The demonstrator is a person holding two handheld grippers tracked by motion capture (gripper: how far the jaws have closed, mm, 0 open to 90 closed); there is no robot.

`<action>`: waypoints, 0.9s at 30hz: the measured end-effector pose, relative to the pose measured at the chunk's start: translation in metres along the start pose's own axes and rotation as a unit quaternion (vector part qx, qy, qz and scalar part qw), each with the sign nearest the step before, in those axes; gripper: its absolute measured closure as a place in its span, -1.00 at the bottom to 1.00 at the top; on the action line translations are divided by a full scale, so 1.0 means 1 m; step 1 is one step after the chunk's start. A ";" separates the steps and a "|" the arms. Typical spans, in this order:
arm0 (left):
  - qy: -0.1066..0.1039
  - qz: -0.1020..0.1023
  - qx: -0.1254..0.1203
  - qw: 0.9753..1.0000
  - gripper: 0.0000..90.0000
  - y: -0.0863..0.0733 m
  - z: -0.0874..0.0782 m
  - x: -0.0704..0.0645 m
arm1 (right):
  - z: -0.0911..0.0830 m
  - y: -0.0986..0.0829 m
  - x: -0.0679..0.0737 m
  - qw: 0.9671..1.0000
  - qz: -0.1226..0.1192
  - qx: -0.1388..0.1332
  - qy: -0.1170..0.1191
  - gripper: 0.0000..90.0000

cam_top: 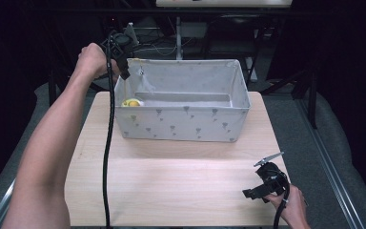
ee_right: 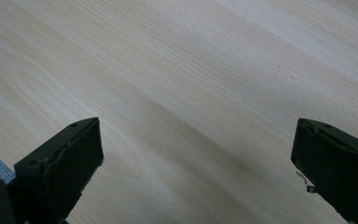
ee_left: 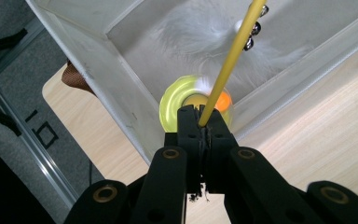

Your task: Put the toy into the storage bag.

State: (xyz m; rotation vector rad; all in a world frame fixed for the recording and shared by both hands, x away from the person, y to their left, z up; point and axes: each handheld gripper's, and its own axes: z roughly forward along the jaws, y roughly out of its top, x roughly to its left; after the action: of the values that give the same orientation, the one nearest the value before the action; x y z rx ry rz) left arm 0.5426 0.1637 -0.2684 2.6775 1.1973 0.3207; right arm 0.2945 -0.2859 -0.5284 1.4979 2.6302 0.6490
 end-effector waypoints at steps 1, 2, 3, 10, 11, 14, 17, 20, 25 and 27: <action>-0.001 0.000 -0.002 1.000 0.96 0.000 0.000 0.000 | 0.000 0.000 0.000 1.000 0.000 0.000 0.000 -0.96; -0.002 -0.001 -0.004 1.000 0.96 -0.001 0.000 0.000 | 0.000 0.000 0.000 1.000 0.002 -0.001 -0.001 -0.96; -0.004 -0.002 -0.005 1.000 0.96 -0.001 0.000 0.001 | -0.001 0.000 -0.001 1.000 0.000 0.002 -0.002 -0.96; 0.000 0.002 0.011 1.000 0.96 -0.001 0.006 -0.003 | 0.000 0.000 0.001 1.000 -0.003 0.001 0.002 -0.97; -0.004 0.002 0.009 1.000 0.96 -0.002 0.008 -0.005 | 0.000 0.000 0.001 1.000 -0.005 0.001 0.002 -0.97; 0.000 0.007 0.017 1.000 0.96 -0.003 0.012 -0.008 | -0.001 0.000 0.001 1.000 -0.002 -0.004 0.001 -0.97; 0.006 0.008 0.017 1.000 0.96 -0.005 0.015 -0.008 | 0.000 0.000 0.001 1.000 -0.006 -0.002 0.002 -0.97; 0.004 0.012 0.019 1.000 0.96 -0.007 0.021 -0.009 | -0.002 0.000 0.001 1.000 -0.001 -0.014 0.001 -0.98; 0.001 0.005 0.007 1.000 0.96 -0.013 0.024 -0.007 | -0.003 0.000 0.002 1.000 0.000 -0.012 -0.002 -0.98; 0.003 0.003 0.008 1.000 0.96 -0.015 0.024 -0.005 | -0.002 0.001 0.001 1.000 -0.003 -0.010 -0.001 -0.98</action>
State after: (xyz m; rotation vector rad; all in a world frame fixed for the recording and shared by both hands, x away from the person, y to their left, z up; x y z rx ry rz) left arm 0.5351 0.1673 -0.2958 2.6950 1.1992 0.3219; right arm 0.2936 -0.2852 -0.5256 1.4834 2.6176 0.6717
